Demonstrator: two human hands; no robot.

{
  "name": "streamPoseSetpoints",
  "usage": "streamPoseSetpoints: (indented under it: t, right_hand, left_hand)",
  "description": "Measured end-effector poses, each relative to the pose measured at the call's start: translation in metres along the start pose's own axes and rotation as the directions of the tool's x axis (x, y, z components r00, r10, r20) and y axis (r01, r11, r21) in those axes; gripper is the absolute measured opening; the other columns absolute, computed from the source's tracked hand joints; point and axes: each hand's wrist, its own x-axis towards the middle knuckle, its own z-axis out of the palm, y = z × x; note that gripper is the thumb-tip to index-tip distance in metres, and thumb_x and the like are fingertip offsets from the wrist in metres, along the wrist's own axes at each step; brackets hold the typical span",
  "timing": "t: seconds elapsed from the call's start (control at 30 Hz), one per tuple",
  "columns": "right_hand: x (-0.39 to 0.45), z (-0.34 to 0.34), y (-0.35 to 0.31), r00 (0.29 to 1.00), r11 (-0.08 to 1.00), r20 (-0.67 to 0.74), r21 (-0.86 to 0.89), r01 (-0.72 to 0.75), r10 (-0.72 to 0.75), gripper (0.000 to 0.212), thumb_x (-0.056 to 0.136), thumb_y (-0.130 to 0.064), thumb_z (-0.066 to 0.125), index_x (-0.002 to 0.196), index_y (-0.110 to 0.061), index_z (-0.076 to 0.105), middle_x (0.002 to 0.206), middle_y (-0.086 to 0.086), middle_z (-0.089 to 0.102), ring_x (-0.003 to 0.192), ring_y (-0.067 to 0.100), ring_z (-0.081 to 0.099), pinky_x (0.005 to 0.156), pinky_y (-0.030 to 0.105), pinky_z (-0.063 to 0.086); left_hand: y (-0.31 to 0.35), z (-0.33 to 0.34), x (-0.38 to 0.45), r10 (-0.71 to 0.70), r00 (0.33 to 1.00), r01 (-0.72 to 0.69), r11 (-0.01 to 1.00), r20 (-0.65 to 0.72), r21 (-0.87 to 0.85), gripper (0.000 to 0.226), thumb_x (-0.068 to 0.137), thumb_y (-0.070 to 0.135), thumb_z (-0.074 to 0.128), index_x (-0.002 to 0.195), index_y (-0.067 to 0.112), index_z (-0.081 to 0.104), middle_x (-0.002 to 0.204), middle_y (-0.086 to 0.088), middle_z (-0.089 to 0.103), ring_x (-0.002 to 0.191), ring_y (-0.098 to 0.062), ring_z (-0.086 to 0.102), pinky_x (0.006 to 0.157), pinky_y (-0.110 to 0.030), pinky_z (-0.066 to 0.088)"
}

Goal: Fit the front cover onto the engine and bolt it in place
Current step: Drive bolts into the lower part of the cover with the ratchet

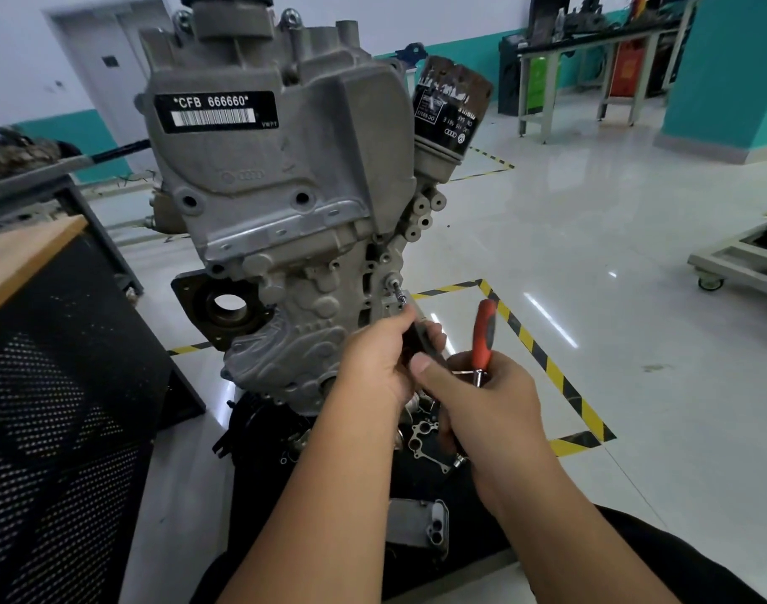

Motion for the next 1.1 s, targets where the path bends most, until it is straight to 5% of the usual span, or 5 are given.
streamPoseSetpoints:
  t: [0.13, 0.3, 0.53, 0.8, 1.1]
  right_hand:
    - [-0.005, 0.003, 0.001, 0.999, 0.998, -0.035, -0.052, 0.028, -0.029, 0.014, 0.077, -0.028, 0.085, 0.080, -0.030, 0.071, 0.064, 0.000, 0.066, 0.052, 0.017, 0.056, 0.054, 0.032, 0.046]
    - [-0.007, 0.003, -0.003, 0.985, 0.973, 0.081, 0.166, -0.161, 0.150, 0.016, 0.095, -0.018, 0.072, 0.095, -0.004, 0.065, 0.066, 0.013, 0.057, 0.039, 0.018, 0.043, 0.039, 0.024, 0.037]
    - [0.001, 0.001, 0.003, 0.995, 0.988, -0.075, 0.145, -0.058, 0.070, 0.020, 0.083, -0.007, 0.080, 0.088, -0.005, 0.060, 0.060, 0.011, 0.053, 0.038, 0.019, 0.043, 0.040, 0.026, 0.039]
    - [-0.001, 0.002, 0.002, 0.999, 0.999, 0.001, -0.012, -0.042, 0.042, 0.045, 0.062, -0.020, 0.098, 0.090, -0.012, 0.064, 0.063, 0.002, 0.063, 0.043, 0.014, 0.054, 0.043, 0.026, 0.045]
    - [-0.005, 0.004, -0.004, 0.988, 0.982, 0.041, 0.111, -0.153, 0.149, 0.020, 0.092, -0.018, 0.073, 0.087, -0.007, 0.057, 0.050, 0.001, 0.047, 0.039, 0.017, 0.042, 0.039, 0.025, 0.038]
  left_hand:
    - [-0.002, 0.002, -0.002, 0.036, 0.999, -0.037, 0.998, -0.012, -0.053, 0.029, 0.105, 0.025, 0.054, 0.096, -0.002, 0.057, 0.069, -0.015, 0.064, 0.059, -0.025, 0.063, 0.050, -0.031, 0.058]
    - [-0.001, -0.001, -0.004, -0.002, 1.000, 0.002, 0.999, 0.005, -0.038, 0.022, 0.106, 0.021, 0.048, 0.096, 0.005, 0.060, 0.073, -0.010, 0.070, 0.058, -0.025, 0.067, 0.047, -0.030, 0.055]
    - [0.000, -0.004, 0.000, 0.036, 0.994, -0.048, 0.991, -0.099, -0.123, 0.023, 0.099, 0.013, 0.065, 0.082, -0.003, 0.062, 0.062, -0.012, 0.062, 0.044, -0.018, 0.060, 0.043, -0.023, 0.052]
    - [0.002, -0.002, 0.002, 0.017, 0.996, -0.033, 0.980, -0.083, -0.196, 0.028, 0.098, 0.018, 0.068, 0.080, -0.002, 0.062, 0.060, -0.009, 0.064, 0.044, -0.015, 0.063, 0.042, -0.022, 0.052]
    - [0.005, -0.005, 0.009, 0.051, 0.996, -0.071, 0.948, -0.073, -0.309, 0.012, 0.103, 0.003, 0.055, 0.094, -0.005, 0.059, 0.063, -0.013, 0.064, 0.051, -0.020, 0.065, 0.045, -0.026, 0.056]
